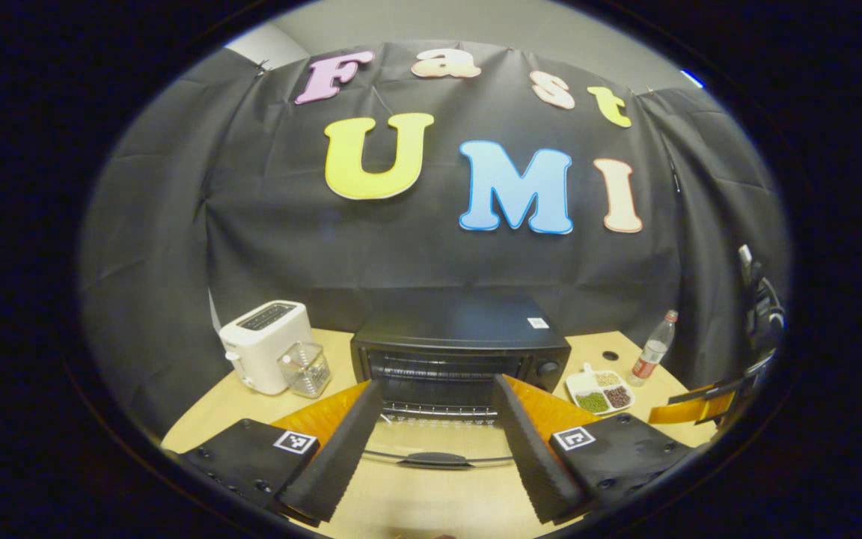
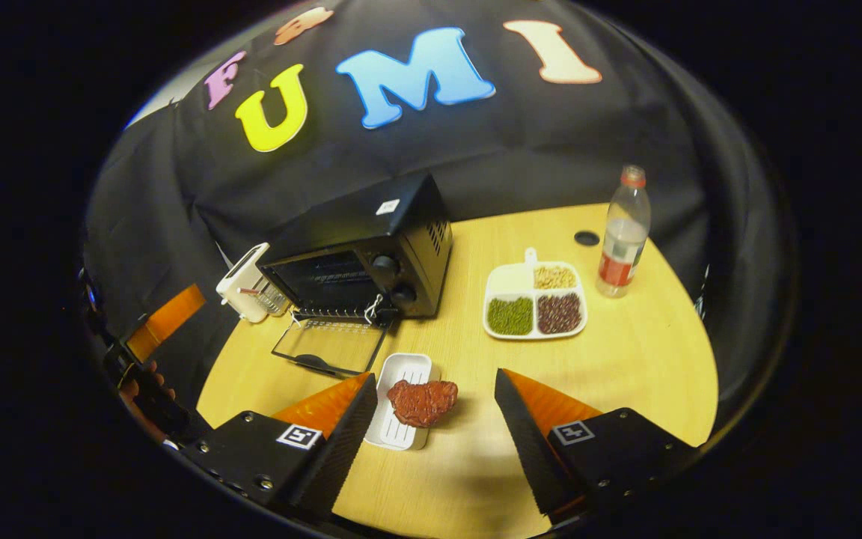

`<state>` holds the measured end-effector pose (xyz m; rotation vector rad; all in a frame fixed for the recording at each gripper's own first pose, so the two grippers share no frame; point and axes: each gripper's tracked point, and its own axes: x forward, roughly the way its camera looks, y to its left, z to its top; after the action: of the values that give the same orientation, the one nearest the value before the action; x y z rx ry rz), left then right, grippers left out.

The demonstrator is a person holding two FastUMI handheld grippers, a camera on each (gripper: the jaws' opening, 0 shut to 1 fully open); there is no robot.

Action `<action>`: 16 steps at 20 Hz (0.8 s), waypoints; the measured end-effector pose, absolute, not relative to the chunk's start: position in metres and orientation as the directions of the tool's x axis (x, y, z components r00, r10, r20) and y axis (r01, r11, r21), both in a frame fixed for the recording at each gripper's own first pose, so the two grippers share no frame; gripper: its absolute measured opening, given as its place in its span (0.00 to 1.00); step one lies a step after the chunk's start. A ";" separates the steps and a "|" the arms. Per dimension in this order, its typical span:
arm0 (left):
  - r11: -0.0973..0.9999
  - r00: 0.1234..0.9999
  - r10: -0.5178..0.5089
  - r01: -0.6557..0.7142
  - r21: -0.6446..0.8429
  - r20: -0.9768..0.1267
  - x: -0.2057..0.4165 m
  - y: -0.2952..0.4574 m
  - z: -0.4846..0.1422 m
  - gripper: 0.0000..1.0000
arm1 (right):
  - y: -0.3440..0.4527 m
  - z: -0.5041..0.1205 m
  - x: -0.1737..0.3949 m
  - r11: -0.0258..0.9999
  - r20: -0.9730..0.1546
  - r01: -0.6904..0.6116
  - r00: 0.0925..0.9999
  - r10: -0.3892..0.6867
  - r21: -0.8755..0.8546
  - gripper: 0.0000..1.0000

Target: Open the electric oven with the left hand, put the food in, and close the electric oven.

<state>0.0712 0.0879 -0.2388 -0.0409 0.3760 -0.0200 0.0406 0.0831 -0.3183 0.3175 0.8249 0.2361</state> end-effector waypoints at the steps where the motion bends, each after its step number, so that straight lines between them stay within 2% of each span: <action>1: 0.999 0.933 -0.018 0.006 -0.034 -0.358 0.069 0.089 -0.231 1.00 | 0.086 -0.329 0.043 0.914 -0.684 -0.075 0.639 0.351 0.399 0.90; 4: 0.999 0.941 0.012 -0.021 -0.024 -0.338 0.063 0.092 -0.214 1.00 | 0.086 -0.362 0.044 0.890 -0.712 -0.051 0.581 0.395 0.453 0.89; 7: 0.998 0.946 0.044 -0.055 -0.024 -0.321 0.058 0.097 -0.200 1.00 | 0.095 -0.375 0.046 0.830 -0.688 -0.024 0.546 0.478 0.557 0.88; 8: 0.998 0.946 0.055 -0.066 -0.023 -0.319 0.056 0.099 -0.199 0.96 | 0.097 -0.381 0.045 0.810 -0.684 -0.009 0.531 0.501 0.586 0.88; 10: 0.996 0.944 0.069 -0.081 -0.025 -0.323 0.053 0.100 -0.200 0.96 | 0.099 -0.390 0.050 0.774 -0.674 0.030 0.514 0.530 0.632 0.89; 11: 0.996 0.942 0.077 -0.089 -0.023 -0.327 0.051 0.102 -0.200 0.96 | 0.101 -0.392 0.050 0.752 -0.664 0.047 0.509 0.548 0.657 0.80; 13: 0.995 0.941 0.091 -0.101 -0.017 -0.325 0.047 0.106 -0.197 0.96 | 0.107 -0.396 0.052 0.708 -0.641 0.073 0.497 0.584 0.702 0.80; 15: 0.994 0.938 0.102 -0.111 -0.009 -0.331 0.043 0.110 -0.201 1.00 | 0.111 -0.403 0.051 0.704 -0.643 0.083 0.493 0.586 0.705 0.80; 16: 0.993 0.936 0.108 -0.115 -0.003 -0.336 0.041 0.113 -0.203 0.99 | 0.097 -0.398 0.055 0.705 -0.646 0.101 0.508 0.571 0.702 0.71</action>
<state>0.0407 0.1133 -0.2030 -0.0226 0.3419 0.1138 0.0548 0.0969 -0.3981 0.7624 1.0185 0.3189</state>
